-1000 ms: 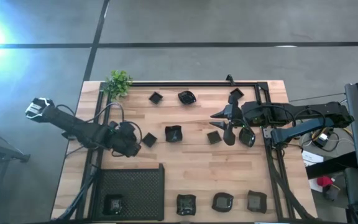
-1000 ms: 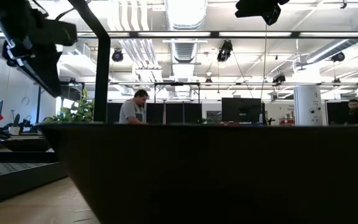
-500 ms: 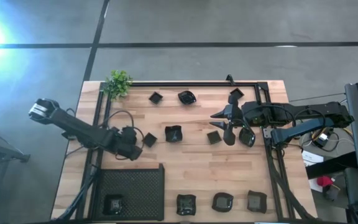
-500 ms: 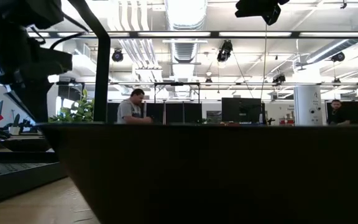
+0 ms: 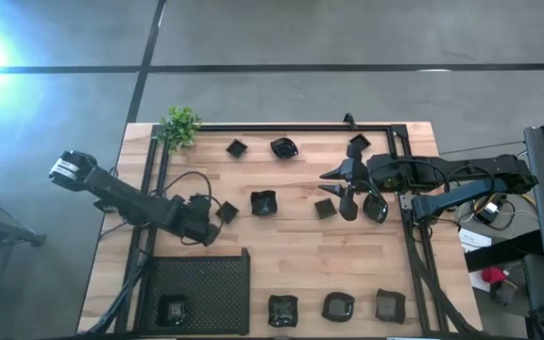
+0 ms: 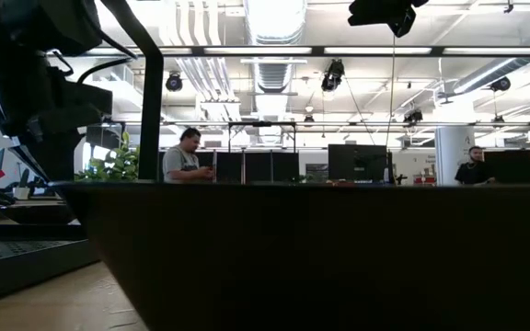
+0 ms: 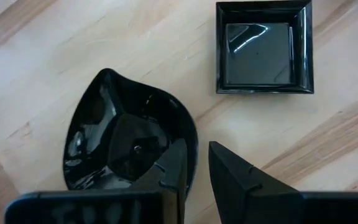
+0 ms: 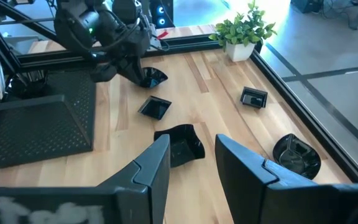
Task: Pick & Place Mini shaped plates
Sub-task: Put the leaf shaped plate on the shelf
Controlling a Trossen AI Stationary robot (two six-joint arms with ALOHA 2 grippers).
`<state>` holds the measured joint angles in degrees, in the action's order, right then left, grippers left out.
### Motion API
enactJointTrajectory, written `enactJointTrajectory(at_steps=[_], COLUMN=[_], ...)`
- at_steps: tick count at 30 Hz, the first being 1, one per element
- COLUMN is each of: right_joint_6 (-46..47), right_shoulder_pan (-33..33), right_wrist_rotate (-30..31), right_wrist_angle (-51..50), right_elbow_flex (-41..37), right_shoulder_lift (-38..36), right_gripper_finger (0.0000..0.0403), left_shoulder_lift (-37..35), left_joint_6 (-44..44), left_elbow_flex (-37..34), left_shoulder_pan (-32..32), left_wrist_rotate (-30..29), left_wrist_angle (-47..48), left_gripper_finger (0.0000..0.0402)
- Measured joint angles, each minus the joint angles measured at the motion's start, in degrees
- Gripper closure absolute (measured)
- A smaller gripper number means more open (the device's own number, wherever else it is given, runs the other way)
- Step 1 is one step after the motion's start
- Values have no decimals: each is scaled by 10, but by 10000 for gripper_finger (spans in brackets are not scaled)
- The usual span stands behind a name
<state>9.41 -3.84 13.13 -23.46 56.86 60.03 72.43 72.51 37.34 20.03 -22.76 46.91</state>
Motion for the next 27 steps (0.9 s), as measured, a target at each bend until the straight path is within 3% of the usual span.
enactJointTrajectory(at_steps=[27], right_joint_6=[0], right_shoulder_pan=[0], right_wrist_rotate=[0], right_wrist_angle=[0], right_elbow_flex=[0], right_shoulder_lift=[0], right_gripper_finger=[280], left_shoulder_lift=[61], left_joint_6=[0], left_elbow_flex=[-1], left_shoulder_pan=[-2], left_wrist_rotate=[5], left_wrist_angle=[-3], left_gripper_finger=[340])
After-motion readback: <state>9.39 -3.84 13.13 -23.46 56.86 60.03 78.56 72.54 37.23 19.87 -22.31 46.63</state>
